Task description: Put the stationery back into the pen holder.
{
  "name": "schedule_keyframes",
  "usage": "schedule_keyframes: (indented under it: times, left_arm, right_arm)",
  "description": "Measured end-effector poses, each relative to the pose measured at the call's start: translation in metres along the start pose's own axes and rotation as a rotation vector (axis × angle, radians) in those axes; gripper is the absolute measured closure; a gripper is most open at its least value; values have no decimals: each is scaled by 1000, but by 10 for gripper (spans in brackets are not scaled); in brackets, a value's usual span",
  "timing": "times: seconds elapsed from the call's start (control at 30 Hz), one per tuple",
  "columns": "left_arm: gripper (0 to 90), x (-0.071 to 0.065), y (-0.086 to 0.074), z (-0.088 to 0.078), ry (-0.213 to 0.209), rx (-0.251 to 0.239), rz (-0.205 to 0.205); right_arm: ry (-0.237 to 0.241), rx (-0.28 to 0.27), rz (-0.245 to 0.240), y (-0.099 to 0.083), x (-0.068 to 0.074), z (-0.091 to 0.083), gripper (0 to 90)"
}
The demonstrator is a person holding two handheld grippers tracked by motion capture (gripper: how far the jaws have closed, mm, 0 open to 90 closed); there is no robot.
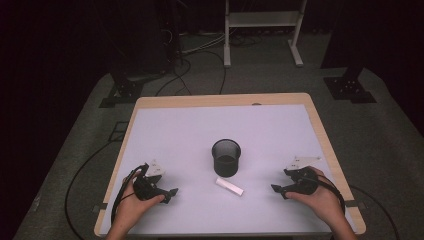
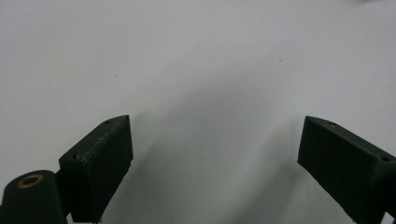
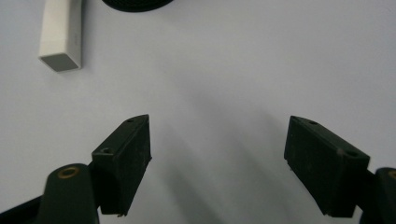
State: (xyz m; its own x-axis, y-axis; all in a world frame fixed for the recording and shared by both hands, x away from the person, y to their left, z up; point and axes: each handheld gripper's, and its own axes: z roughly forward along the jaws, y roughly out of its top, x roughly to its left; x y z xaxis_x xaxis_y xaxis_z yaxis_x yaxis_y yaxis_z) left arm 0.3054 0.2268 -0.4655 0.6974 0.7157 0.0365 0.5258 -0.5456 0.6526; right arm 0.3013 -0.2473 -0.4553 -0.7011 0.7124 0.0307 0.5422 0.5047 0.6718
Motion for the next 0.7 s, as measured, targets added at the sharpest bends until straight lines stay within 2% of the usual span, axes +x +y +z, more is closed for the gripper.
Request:
schedule_keyframes:
  times: [0.17,0.3,0.43,0.5,0.7]
  left_arm:
    - [86,3,-4,3,1,-1,-10]
    - [25,5,-6,5,7,-11,-26]
    - [22,5,-10,6,9,-38,-32]
    - [17,5,-14,6,8,-72,-35]
    - [16,5,-15,6,7,-77,-34]
  right_arm:
    - [17,-6,-25,7,4,3,223]
    - [25,-4,-36,12,8,5,226]
    - [35,-3,-46,16,12,7,231]
    - [42,-3,-49,19,15,7,237]
    - [60,-3,-45,26,20,9,272]
